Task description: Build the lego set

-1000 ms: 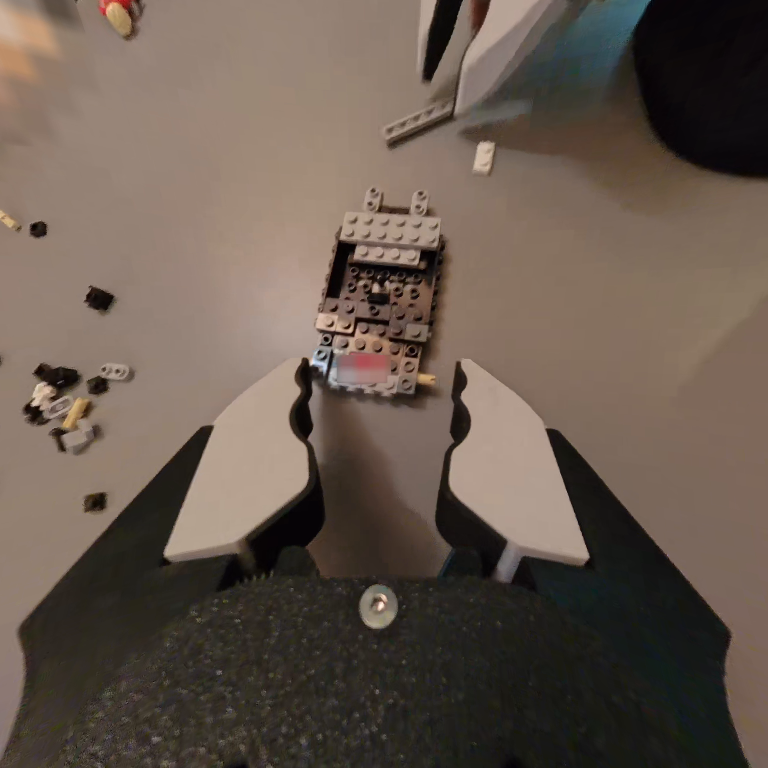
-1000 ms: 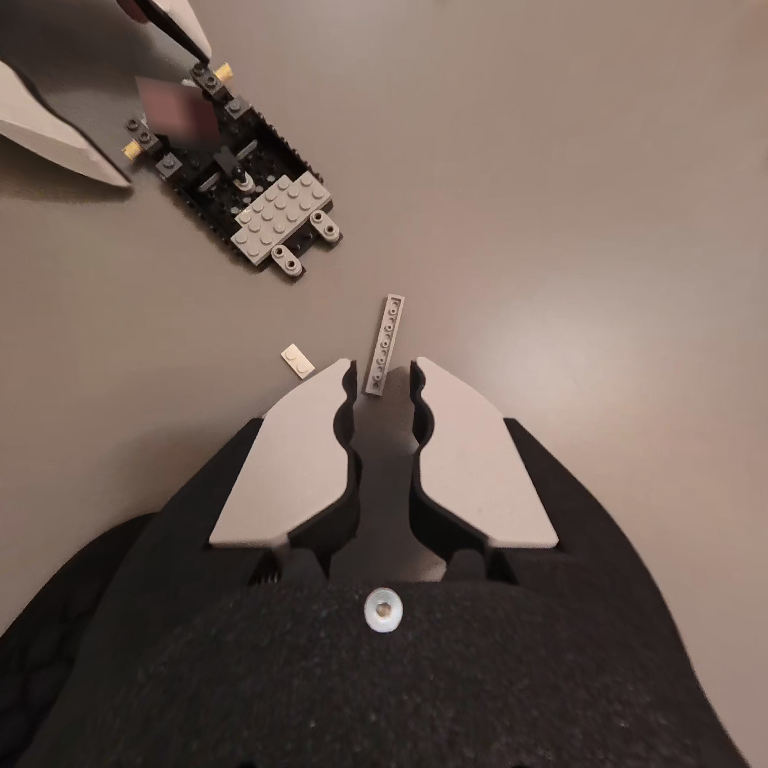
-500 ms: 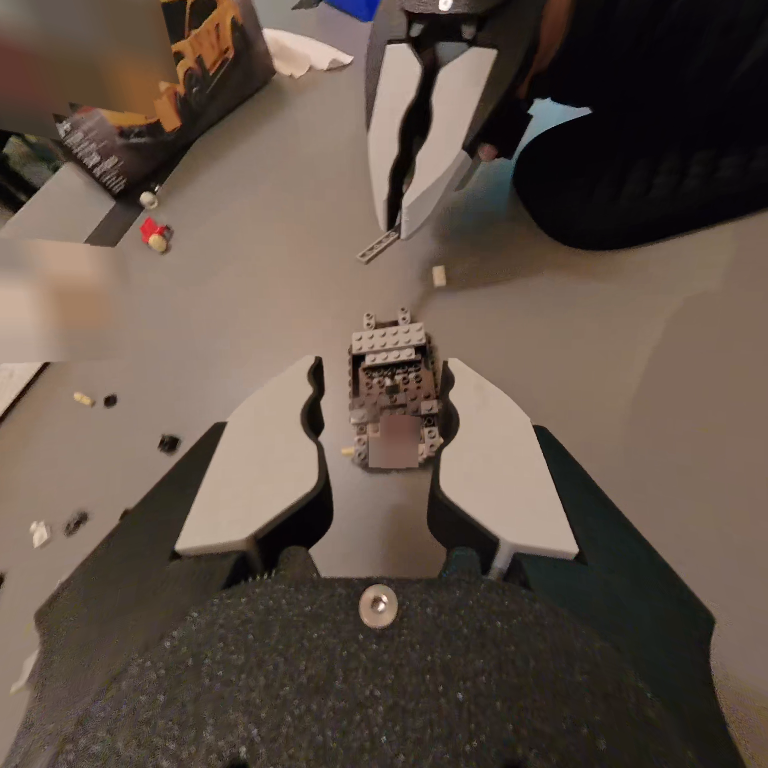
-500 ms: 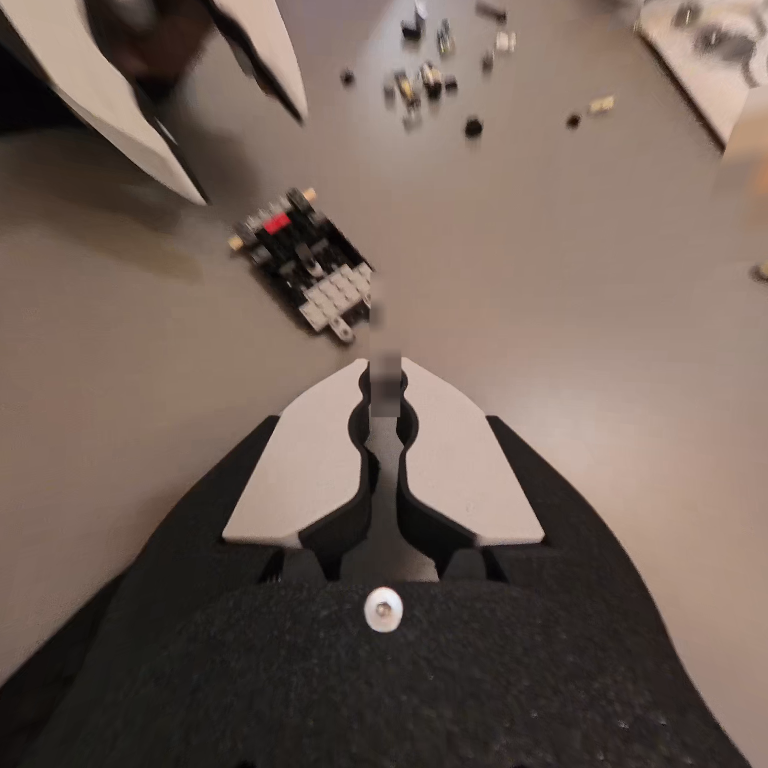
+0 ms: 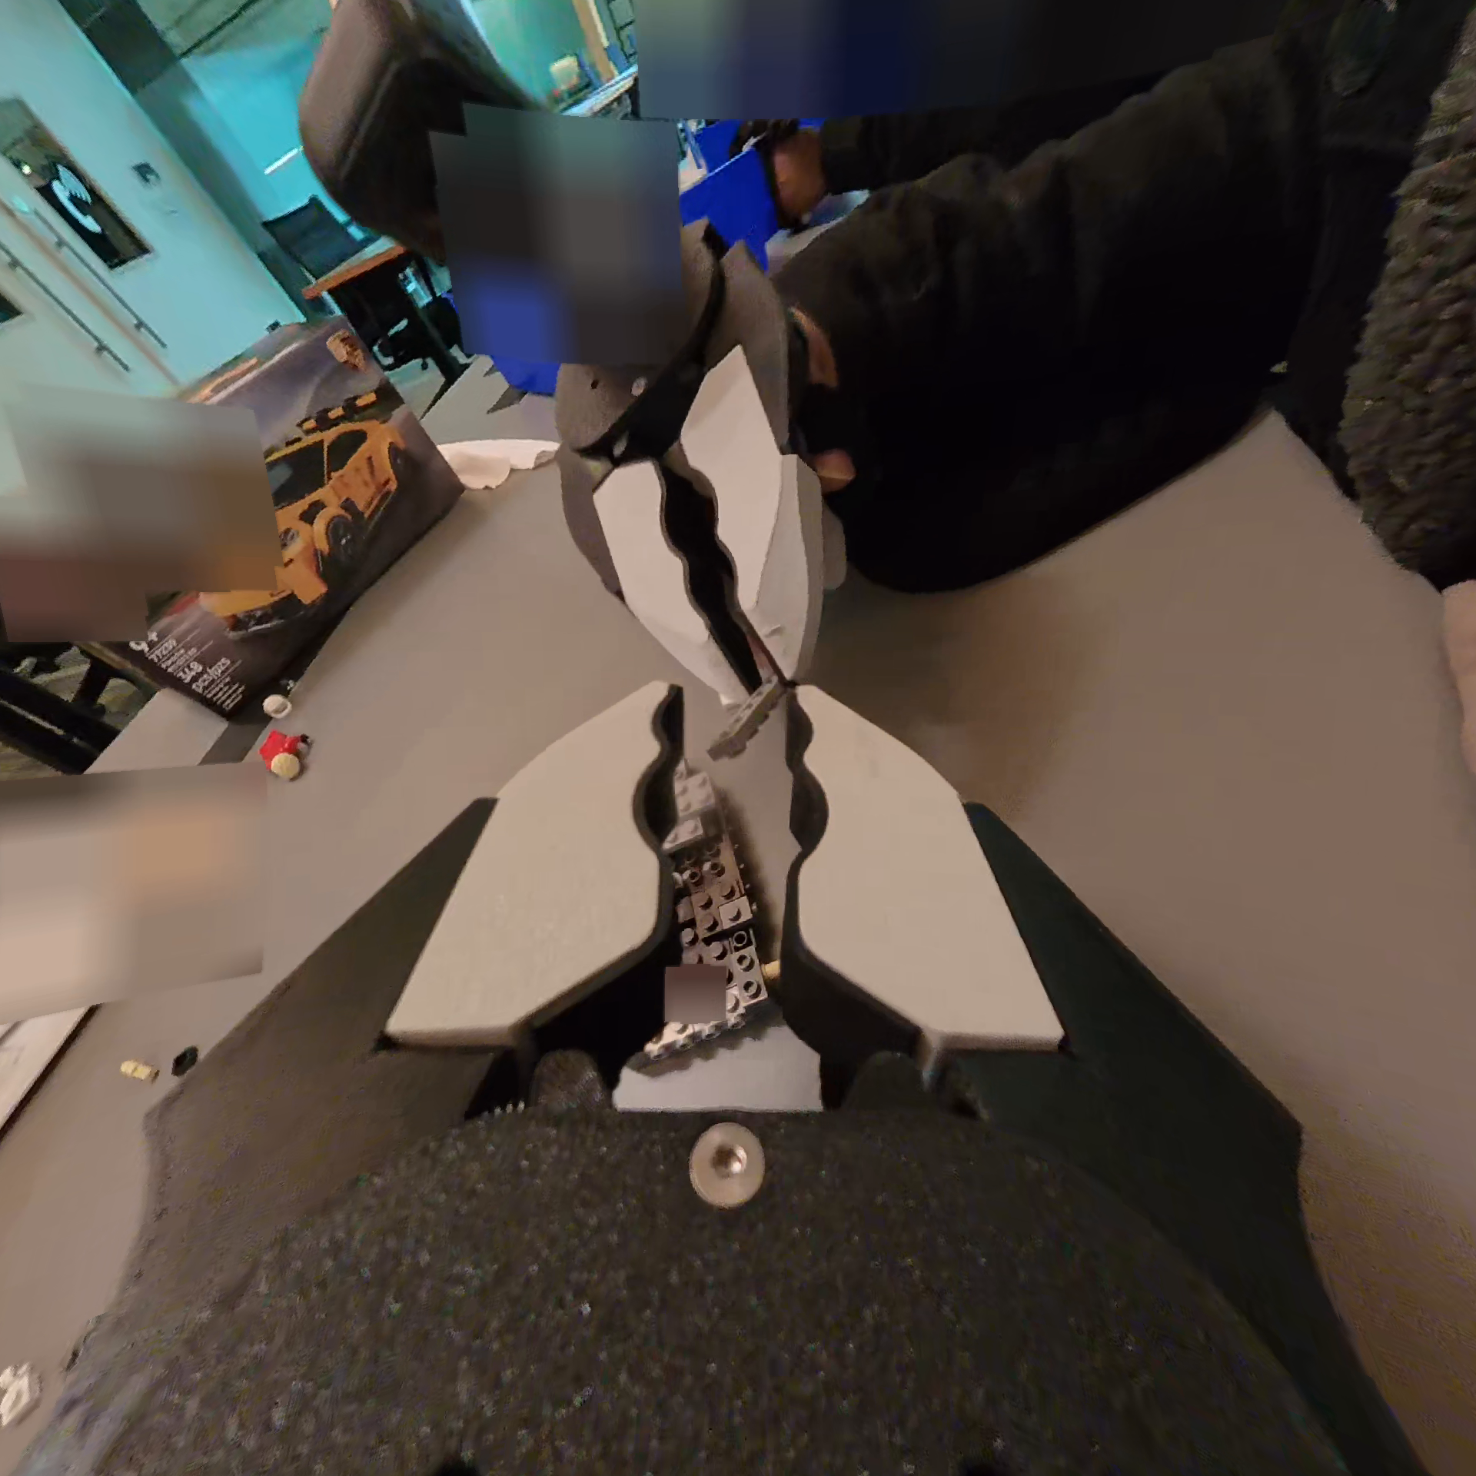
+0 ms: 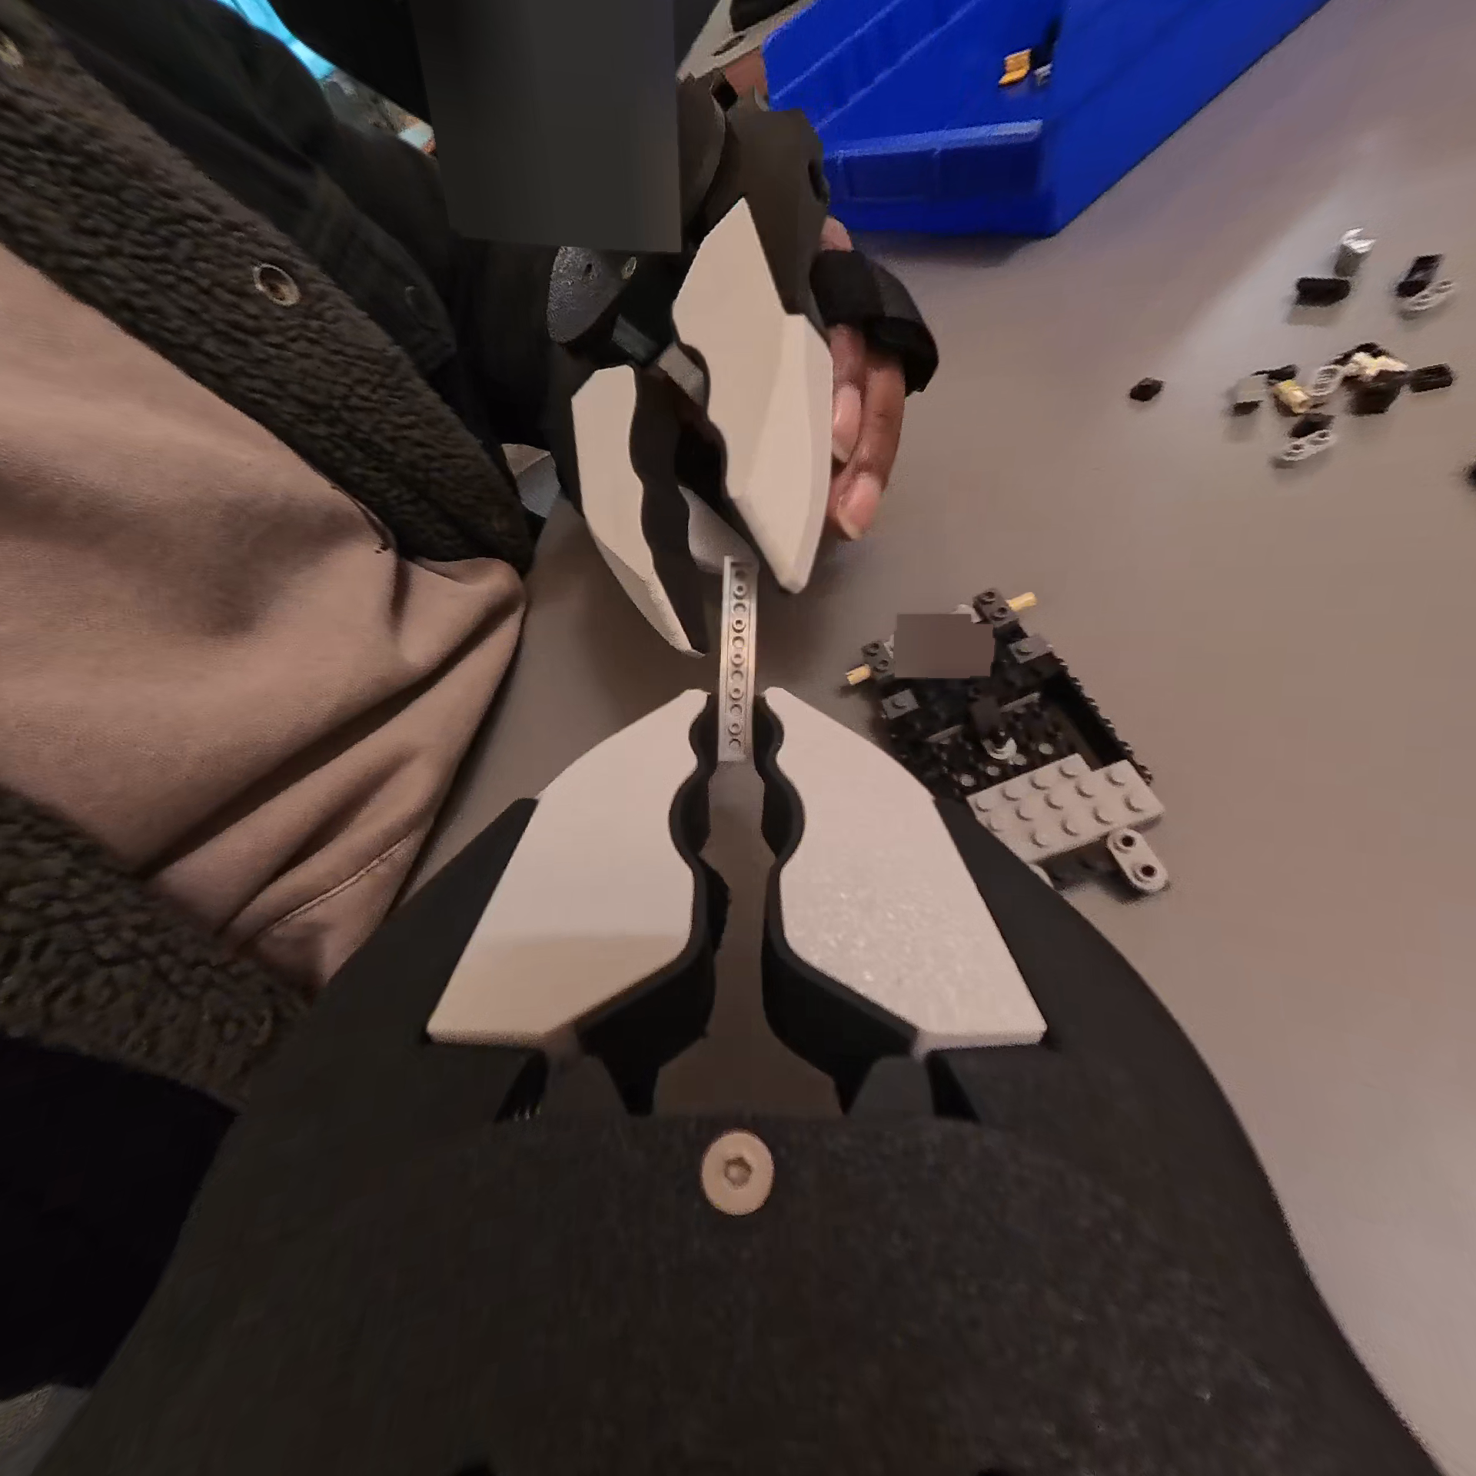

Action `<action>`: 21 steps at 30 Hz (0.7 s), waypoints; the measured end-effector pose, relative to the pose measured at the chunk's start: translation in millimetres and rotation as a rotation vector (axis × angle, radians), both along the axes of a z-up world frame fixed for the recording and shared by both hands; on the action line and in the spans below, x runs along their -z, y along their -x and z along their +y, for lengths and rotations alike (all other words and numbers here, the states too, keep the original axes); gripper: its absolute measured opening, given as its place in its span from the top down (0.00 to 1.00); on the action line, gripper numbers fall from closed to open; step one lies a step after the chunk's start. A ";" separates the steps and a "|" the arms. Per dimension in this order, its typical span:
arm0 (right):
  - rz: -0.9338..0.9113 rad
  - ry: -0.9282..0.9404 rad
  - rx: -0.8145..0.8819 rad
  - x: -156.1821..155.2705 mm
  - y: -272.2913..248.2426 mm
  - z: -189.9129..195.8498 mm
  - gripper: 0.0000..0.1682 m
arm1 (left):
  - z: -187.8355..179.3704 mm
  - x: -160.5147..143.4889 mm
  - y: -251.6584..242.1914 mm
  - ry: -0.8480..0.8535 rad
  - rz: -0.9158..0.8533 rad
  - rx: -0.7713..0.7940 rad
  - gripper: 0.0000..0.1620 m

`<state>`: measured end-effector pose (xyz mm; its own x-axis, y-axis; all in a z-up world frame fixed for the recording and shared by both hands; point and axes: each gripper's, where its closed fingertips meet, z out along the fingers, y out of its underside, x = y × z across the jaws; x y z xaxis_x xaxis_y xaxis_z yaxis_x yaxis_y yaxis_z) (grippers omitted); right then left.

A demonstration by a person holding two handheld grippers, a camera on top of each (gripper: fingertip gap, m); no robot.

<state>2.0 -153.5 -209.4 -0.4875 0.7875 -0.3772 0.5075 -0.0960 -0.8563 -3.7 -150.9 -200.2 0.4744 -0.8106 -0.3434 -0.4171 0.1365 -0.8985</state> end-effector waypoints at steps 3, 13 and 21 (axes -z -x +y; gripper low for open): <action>-0.009 0.020 -0.023 1.7 0.7 -4.9 0.96 | -4.9 0.1 -2.4 -0.021 0.012 0.022 0.94; -0.006 0.064 -0.028 -1.1 0.7 -5.4 0.96 | -5.8 -3.9 -1.1 -0.058 0.010 0.014 1.00; 0.002 0.084 -0.050 -4.0 -1.7 -8.8 0.96 | -7.2 -1.0 -1.7 -0.077 0.039 0.018 0.86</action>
<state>3.7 -162.3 -205.4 -0.5263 0.7277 -0.4398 0.5120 -0.1417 -0.8472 -2.0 -158.1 -199.2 0.4454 -0.7892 -0.4228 -0.4481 0.2123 -0.8684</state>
